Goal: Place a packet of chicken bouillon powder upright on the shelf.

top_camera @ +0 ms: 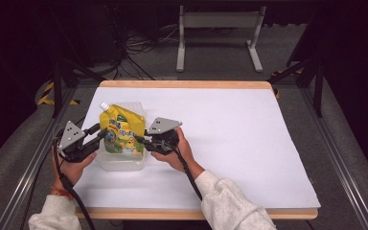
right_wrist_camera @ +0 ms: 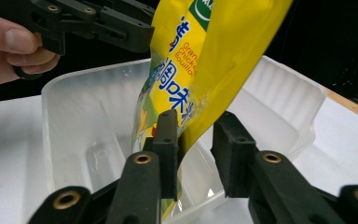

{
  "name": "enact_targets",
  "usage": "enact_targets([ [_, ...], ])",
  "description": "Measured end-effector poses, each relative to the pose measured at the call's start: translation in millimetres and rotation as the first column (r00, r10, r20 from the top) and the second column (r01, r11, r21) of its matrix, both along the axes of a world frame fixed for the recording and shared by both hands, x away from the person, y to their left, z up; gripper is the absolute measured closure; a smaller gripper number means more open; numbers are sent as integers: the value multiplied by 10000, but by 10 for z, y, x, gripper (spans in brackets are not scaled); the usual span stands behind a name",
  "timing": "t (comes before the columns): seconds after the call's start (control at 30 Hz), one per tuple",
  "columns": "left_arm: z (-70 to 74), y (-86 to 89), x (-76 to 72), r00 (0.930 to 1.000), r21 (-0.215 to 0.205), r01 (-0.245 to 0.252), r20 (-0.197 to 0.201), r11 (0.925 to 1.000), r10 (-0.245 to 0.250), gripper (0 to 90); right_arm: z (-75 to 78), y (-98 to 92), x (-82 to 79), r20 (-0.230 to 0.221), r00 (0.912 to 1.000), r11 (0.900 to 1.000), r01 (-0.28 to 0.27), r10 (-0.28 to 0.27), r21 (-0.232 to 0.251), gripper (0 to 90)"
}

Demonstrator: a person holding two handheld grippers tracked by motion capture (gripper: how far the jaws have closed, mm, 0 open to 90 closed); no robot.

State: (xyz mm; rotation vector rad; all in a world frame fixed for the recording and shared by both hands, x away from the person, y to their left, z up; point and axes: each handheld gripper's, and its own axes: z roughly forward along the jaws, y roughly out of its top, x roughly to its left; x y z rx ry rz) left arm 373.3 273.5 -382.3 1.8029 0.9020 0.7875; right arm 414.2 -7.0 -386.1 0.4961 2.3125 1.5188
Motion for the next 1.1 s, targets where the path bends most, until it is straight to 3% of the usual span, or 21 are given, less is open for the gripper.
enact_targets([
  [0.2, 12, 7, -55, 10000, -8, -96, 19, 10000, 96, 658, 47, -6, -5, 1, 10000, 9999, 82, -82, 92, 646],
  [0.33, 36, 1, -101, 10000, -26, -47, 37, 10000, 47, 665, 119, -60, 14, -60, 9997, 9982, 241, -238, 550, 627],
  [0.47, 49, -37, -141, 10000, 90, 11, 73, 10000, -11, 665, 158, -65, -10, 101, 9998, 9994, 195, -198, 285, 640],
  [0.57, 73, -61, -180, 9998, -16, 153, 87, 9999, -153, 660, 205, -110, -21, 156, 9996, 9988, 240, -247, 431, 637],
  [0.73, 73, -136, -223, 9992, -160, 410, 32, 9990, -410, 621, 245, -176, -46, 287, 9992, 9995, 276, -281, 175, 634],
  [0.83, 59, -219, -252, 9987, 9, 511, 39, 9987, -511, 589, 278, -240, -85, 471, 9985, 9996, 284, -284, 21, 634],
  [1.03, 65, -351, -305, 9981, 90, 618, 48, 9980, -619, 484, 340, -432, -120, 713, 9952, 9970, 699, -674, -338, 624],
  [1.1, 58, -425, -342, 9957, 86, 926, 6, 9957, -926, 475, 360, -516, -138, 852, 9929, 9948, 878, -832, -513, 624],
])
